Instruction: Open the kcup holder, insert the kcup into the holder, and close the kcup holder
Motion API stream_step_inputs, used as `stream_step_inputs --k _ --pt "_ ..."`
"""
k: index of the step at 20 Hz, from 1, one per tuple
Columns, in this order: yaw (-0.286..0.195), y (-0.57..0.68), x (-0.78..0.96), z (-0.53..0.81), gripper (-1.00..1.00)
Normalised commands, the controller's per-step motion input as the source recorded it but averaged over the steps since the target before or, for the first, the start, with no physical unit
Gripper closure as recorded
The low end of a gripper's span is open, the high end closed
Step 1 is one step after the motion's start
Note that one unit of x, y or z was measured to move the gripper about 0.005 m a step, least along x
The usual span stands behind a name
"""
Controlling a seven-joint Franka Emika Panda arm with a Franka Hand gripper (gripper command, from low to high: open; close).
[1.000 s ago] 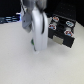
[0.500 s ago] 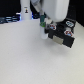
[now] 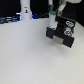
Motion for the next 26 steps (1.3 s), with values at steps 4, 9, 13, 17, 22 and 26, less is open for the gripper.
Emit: stream_step_inputs --k 4,9,13,17,22,26 --pt "0.039 0.6 0.02 0.14 1.0" --pt "0.045 0.59 0.03 0.02 1.0" --pt "0.063 0.55 -0.01 -0.01 1.0" --pt "0.074 0.52 -0.05 -0.03 1.0" --pt "0.123 0.49 -0.16 -0.06 1.0" --pt "0.122 0.35 -0.29 -0.08 1.0"
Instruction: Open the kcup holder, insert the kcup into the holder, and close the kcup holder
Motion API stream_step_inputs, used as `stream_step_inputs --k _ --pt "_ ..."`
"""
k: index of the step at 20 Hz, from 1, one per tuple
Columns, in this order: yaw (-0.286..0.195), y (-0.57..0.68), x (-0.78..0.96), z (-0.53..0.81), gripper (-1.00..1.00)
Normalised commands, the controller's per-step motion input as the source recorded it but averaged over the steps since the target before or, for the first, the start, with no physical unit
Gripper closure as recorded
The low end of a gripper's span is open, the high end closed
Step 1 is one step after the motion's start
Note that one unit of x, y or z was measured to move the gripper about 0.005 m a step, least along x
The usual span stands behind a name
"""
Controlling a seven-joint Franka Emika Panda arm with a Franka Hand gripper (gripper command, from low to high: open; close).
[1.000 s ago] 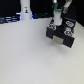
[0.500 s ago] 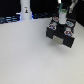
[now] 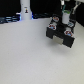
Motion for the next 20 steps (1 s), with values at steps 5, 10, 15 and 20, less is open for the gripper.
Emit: stream_step_inputs --k 5,10,15,20 --pt "0.102 0.14 -0.21 -0.18 1.0" --pt "0.069 0.04 -0.1 -0.26 1.0" --pt "0.049 -0.01 -0.12 -0.29 1.0" --pt "0.007 -0.02 -0.04 -0.19 1.0"
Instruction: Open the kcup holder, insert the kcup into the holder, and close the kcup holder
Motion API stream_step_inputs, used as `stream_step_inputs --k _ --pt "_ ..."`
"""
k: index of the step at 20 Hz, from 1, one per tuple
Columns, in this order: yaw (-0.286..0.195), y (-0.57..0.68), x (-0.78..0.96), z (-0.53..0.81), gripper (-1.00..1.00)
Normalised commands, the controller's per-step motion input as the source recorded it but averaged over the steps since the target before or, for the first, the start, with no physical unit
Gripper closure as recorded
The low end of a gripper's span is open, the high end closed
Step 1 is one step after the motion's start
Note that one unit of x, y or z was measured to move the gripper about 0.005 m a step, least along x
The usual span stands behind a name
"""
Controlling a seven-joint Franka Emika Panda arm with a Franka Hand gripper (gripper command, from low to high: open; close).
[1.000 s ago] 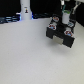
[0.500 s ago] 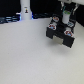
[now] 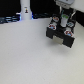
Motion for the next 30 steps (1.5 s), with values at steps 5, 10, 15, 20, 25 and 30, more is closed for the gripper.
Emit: stream_step_inputs --k 5,10,15,20,25,30 --pt "-0.001 -0.18 -0.02 0.13 1.0" --pt "0.0 -0.43 -0.04 0.25 1.0" --pt "-0.003 -0.18 0.0 0.02 1.0" --pt "0.002 -0.04 0.01 -0.15 1.0" --pt "0.006 -0.02 0.01 -0.19 1.0" --pt "-0.001 -0.03 -0.02 -0.11 1.0"
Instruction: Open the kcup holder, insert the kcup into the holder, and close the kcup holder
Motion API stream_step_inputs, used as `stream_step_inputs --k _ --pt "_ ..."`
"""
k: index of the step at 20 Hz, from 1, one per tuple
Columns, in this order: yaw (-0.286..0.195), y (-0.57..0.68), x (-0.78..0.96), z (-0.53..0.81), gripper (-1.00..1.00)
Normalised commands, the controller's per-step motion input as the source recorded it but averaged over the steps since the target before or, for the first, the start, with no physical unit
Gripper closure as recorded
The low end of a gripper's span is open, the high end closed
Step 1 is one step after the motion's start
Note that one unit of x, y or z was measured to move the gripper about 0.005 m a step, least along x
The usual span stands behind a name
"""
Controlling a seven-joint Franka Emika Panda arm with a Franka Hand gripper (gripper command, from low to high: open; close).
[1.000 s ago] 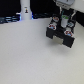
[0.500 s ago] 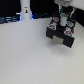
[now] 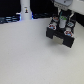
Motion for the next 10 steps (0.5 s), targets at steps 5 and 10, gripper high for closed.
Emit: stream_step_inputs --k 5,10 --pt "-0.001 -0.06 -0.03 0.04 1.0" --pt "-0.003 -0.12 -0.04 0.13 1.0"
